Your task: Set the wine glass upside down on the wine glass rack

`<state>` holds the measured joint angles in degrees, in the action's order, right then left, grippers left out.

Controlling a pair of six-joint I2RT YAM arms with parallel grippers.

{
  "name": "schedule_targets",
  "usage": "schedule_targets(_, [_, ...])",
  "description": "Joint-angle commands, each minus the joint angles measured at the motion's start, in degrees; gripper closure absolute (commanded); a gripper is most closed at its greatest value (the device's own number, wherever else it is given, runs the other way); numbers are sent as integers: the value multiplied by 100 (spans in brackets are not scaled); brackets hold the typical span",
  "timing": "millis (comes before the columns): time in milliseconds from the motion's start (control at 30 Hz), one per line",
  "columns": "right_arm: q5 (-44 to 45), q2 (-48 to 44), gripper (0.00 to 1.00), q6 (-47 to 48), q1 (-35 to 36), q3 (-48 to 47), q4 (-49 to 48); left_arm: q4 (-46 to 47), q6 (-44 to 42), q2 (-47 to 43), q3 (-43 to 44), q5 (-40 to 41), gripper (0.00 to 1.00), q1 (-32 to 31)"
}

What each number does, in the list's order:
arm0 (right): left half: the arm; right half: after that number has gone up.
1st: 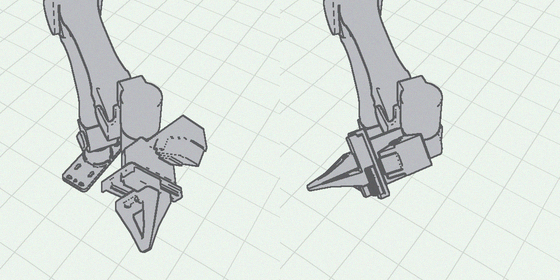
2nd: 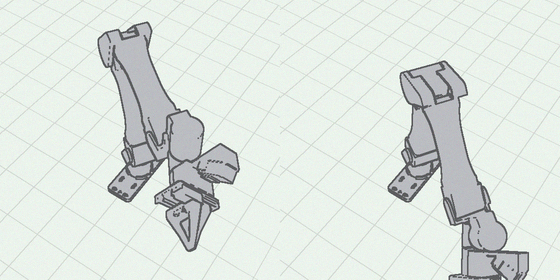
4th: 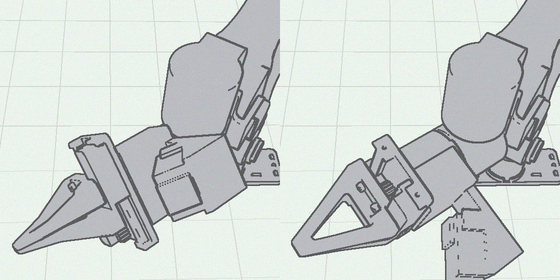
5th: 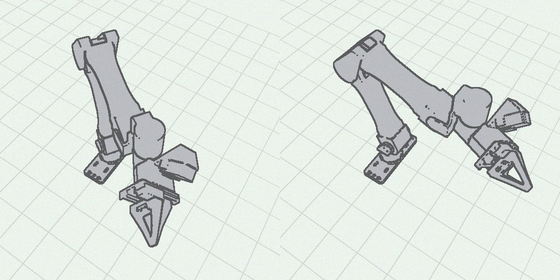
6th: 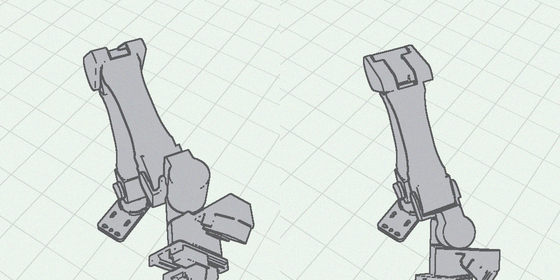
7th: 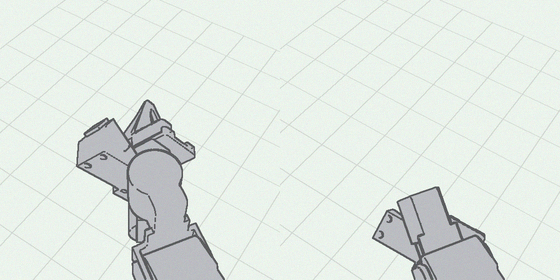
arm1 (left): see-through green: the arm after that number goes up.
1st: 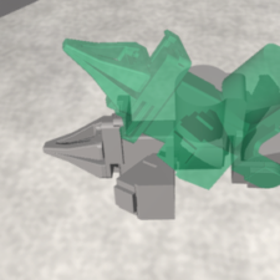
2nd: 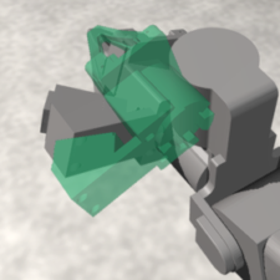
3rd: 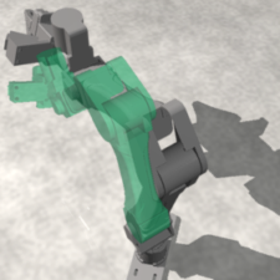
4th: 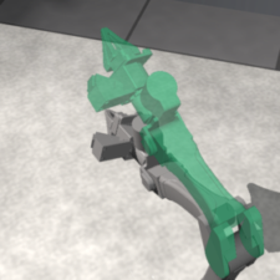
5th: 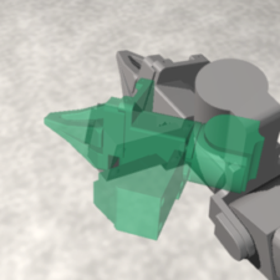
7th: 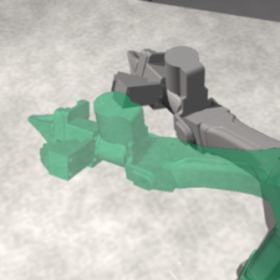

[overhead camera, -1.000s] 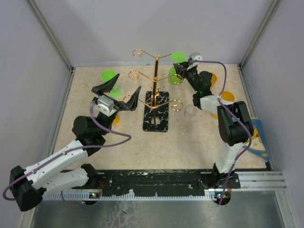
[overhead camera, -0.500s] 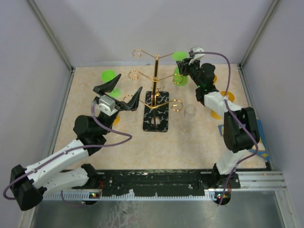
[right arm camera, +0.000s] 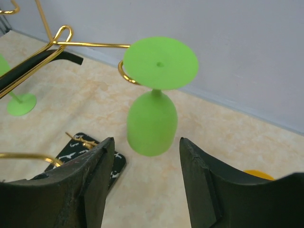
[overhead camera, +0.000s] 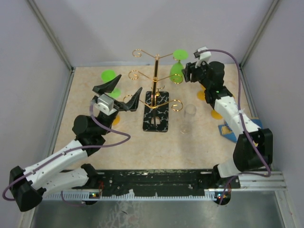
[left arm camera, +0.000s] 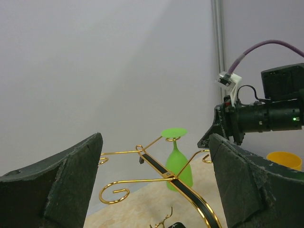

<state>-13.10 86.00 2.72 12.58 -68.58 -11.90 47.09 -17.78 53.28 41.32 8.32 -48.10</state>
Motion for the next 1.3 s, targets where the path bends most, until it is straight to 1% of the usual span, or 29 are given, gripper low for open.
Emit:
schedule_targets(0, [156, -728, 42, 106, -15, 282, 508, -141, 117, -107, 200, 41, 2, 31])
schedule_targets(133, [592, -1195, 44, -62, -17, 27, 1430, -499, 67, -71, 342, 154, 2, 33])
schedule_targets(267, [1053, -1586, 45, -483, -10, -630, 3151, -1018, 111, -58, 582, 328, 2, 28])
schedule_targets(433, [891, -2090, 46, -866, -10, -965, 4591, -1693, 259, -11, 981, 441, 2, 35])
schedule_targets(567, [663, -2274, 50, -995, -8, -1073, 5443, -2790, 506, 154, 1610, 790, 2, 29])
schedule_targets(667, [460, -2307, 51, -1021, 50, -1043, 5823, -3695, 780, 391, 2251, 1279, 1, 29])
schedule_targets(733, [447, -2336, 52, -1019, 87, -972, 5980, -4187, 865, 563, 2690, 1367, 0, 36])
schedule_targets(800, [423, -2385, 52, -1048, 87, -860, 6000, -4422, 946, 650, 2902, 1354, 0, 45])
schedule_targets(1000, [206, -2367, 54, -1071, 108, -574, 5939, -4674, 1181, 760, 3105, 1105, 0, 46])
schedule_targets(1267, [276, -2094, 58, -1033, 240, -250, 5914, -4722, 1283, 779, 3081, 983, 0, 50])
